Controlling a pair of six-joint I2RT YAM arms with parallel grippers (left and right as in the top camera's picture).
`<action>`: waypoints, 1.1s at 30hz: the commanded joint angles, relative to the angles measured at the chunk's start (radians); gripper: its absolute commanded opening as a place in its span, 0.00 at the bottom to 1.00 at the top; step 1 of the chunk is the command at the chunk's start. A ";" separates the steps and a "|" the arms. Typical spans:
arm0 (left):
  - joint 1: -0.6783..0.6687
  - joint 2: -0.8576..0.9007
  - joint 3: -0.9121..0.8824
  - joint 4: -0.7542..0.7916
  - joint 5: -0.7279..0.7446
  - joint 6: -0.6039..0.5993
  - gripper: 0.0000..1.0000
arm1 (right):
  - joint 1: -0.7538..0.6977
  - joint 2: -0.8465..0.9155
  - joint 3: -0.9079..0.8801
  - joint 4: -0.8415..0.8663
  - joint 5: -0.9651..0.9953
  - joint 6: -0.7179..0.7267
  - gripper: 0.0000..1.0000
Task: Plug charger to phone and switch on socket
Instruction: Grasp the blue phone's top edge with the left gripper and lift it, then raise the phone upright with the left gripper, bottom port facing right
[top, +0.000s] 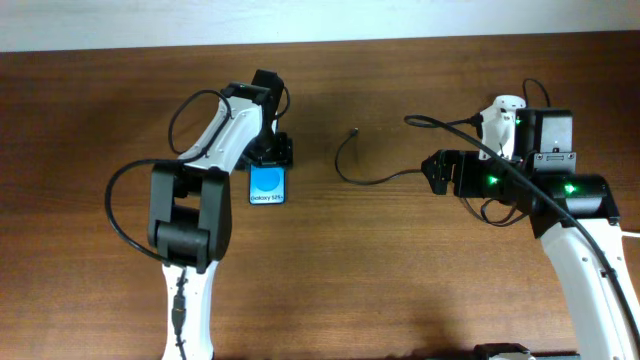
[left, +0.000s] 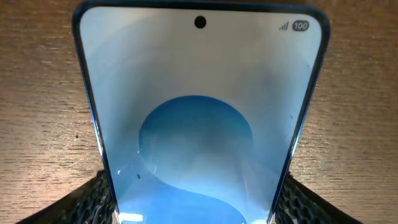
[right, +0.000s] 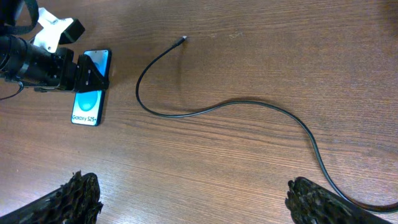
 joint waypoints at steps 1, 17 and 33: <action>-0.001 0.035 0.105 -0.065 0.029 -0.003 0.63 | 0.006 0.002 0.022 0.002 -0.001 0.006 0.99; 0.089 0.035 0.406 -0.276 0.373 -0.110 0.00 | 0.006 0.039 0.022 0.072 -0.037 0.226 1.00; 0.214 0.035 0.405 -0.447 0.689 -0.686 0.00 | 0.172 0.362 0.045 0.528 -0.178 0.609 0.72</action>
